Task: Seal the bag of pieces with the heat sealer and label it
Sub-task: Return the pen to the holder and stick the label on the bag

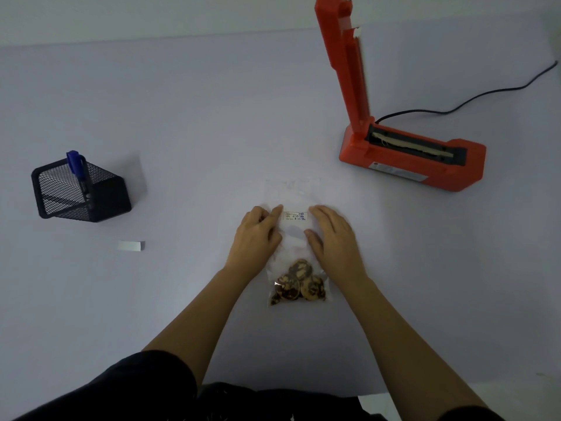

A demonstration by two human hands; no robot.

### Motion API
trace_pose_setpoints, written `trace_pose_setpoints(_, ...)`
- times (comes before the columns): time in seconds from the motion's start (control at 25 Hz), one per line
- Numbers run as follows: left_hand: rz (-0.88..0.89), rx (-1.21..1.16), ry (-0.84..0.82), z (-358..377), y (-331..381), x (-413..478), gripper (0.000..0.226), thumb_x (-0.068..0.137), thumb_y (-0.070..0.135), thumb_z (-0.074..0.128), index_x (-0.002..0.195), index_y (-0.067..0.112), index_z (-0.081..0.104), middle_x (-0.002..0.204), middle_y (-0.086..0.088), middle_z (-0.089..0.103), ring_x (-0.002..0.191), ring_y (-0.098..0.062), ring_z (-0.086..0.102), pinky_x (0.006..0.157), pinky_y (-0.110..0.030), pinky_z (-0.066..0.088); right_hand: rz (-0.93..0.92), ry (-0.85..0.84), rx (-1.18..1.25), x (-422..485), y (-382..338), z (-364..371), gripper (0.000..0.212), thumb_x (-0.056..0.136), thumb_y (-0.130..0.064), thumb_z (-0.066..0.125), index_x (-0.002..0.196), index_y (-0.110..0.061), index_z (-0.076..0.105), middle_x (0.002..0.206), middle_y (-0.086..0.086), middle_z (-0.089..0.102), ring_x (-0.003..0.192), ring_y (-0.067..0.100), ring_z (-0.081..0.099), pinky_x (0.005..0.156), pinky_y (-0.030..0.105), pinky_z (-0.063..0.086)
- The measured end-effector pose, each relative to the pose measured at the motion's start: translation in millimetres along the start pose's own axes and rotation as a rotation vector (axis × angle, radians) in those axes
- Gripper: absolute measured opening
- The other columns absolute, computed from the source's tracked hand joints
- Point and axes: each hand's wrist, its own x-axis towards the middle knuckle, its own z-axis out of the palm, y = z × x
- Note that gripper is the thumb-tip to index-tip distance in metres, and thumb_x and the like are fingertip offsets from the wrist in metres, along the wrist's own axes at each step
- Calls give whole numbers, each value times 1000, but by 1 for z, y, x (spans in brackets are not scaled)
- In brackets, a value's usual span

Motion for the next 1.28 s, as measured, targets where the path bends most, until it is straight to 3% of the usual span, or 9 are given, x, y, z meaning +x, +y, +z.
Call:
trace_pose_setpoints(0.16, 110, 142, -38, -4, -2, 0, 47, 86, 17, 44, 131, 12, 54, 81, -11, 48, 69, -21, 43, 57, -28, 42, -27, -25, -69, 2, -1, 0, 42, 95, -30, 38, 133, -17, 50, 130, 14, 53, 119, 30, 51, 100, 41, 42)
trace_pose_setpoints(0.32, 102, 261, -60, 0, -1, -3, 52, 84, 24, 35, 129, 6, 54, 81, -12, 50, 67, -27, 50, 54, -32, 47, -27, -27, -153, 3, -4, 1, 46, 94, -30, 37, 133, -9, 48, 130, 15, 54, 118, 29, 51, 97, 41, 44)
trace_pose_setpoints(0.68, 220, 352, 23, 3, -9, -7, 46, 85, 20, 40, 127, 19, 57, 76, -10, 47, 63, -25, 47, 51, -31, 45, -73, -8, -233, 1, -5, 2, 43, 95, -28, 35, 135, -17, 49, 127, 18, 55, 114, 34, 54, 95, 41, 46)
trace_pose_setpoints(0.84, 249, 335, 24, 3, -12, -6, 46, 86, 19, 39, 128, 18, 57, 76, -11, 47, 64, -26, 46, 53, -32, 45, -74, -32, -223, 3, -5, 1, 43, 95, -30, 34, 135, -21, 48, 129, 17, 54, 115, 33, 51, 96, 41, 44)
trace_pose_setpoints(1.08, 191, 302, 27, 7, -12, -10, 48, 85, 22, 37, 128, 8, 55, 79, -13, 49, 66, -28, 48, 56, -34, 48, -46, -93, -218, 1, -8, 0, 45, 94, -31, 33, 136, -20, 46, 130, 16, 52, 114, 33, 50, 94, 42, 45)
trace_pose_setpoints(1.16, 191, 260, 34, 4, -8, -8, 47, 85, 18, 39, 129, 5, 54, 82, -15, 51, 69, -31, 50, 58, -38, 51, -33, -94, -112, 5, -12, -7, 48, 94, -29, 35, 140, -16, 40, 130, 16, 49, 115, 32, 47, 97, 41, 43)
trace_pose_setpoints(1.28, -126, -68, 84, -12, 4, -15, 47, 89, 5, 46, 136, 4, 43, 110, -18, 48, 95, -29, 50, 86, -31, 45, 143, 23, 271, -2, -25, -28, 46, 96, -19, 46, 140, -9, 36, 135, 13, 42, 125, 25, 39, 107, 34, 32)
